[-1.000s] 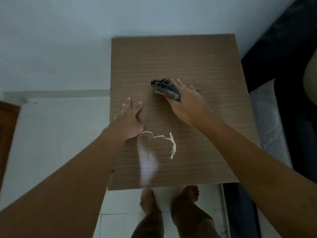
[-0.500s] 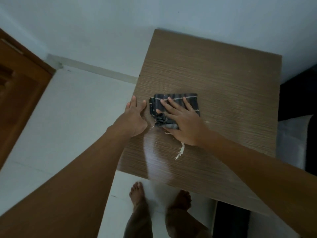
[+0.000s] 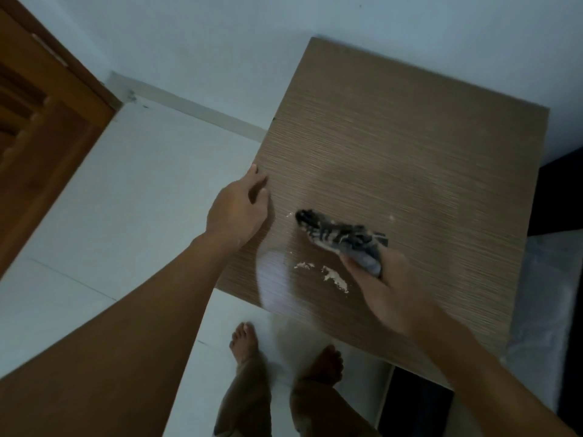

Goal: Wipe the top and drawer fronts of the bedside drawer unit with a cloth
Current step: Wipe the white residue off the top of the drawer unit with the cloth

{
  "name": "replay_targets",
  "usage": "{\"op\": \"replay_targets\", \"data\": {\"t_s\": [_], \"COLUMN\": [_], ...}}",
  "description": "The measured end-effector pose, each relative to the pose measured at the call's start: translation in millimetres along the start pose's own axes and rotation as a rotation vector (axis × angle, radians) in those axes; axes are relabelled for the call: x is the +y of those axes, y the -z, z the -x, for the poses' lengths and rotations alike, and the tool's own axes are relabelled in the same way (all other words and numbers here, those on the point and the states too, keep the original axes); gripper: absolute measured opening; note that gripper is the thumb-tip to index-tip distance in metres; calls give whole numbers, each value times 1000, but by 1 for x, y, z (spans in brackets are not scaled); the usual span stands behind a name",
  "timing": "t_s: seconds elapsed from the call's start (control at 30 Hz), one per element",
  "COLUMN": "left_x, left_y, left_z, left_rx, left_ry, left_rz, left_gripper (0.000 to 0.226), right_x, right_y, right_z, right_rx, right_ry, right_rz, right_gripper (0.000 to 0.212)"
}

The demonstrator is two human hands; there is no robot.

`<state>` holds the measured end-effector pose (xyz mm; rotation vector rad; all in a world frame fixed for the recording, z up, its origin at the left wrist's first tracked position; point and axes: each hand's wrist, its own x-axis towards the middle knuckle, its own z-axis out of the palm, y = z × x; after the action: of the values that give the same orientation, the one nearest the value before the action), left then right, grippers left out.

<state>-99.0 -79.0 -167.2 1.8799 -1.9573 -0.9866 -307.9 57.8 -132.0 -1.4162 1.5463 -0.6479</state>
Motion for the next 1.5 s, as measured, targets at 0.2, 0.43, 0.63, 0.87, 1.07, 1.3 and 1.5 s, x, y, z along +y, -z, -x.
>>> {"op": "replay_targets", "data": {"t_s": [0.2,0.43,0.63,0.87,1.07,1.3,1.5], "left_x": [-14,-35,-41,-46,-48,-55,-57], "left_y": [5,14,17,20,25,21,21], "left_z": [24,48,49,44,43,43,46], "left_rx": [201,161,146,83,22,50,23], "left_ry": [228,469,603,656,684,690,665], "left_rz": [168,269,471,545,605,665,667], "left_gripper": [44,27,23,22,12,6,5], "right_x": [-37,17,15,7,9,27,-34], "right_y": [38,7,-29,-42,-41,-32,-15], "right_z": [-60,-148,-170,-159,-99,-9,-37], "right_rx": [223,57,35,-154,-244,-327,50], "right_ry": [61,39,330,561,548,231,-81], "right_rz": [291,604,740,611,428,249,-290], "right_gripper": [11,59,58,55,50,47,49]}}
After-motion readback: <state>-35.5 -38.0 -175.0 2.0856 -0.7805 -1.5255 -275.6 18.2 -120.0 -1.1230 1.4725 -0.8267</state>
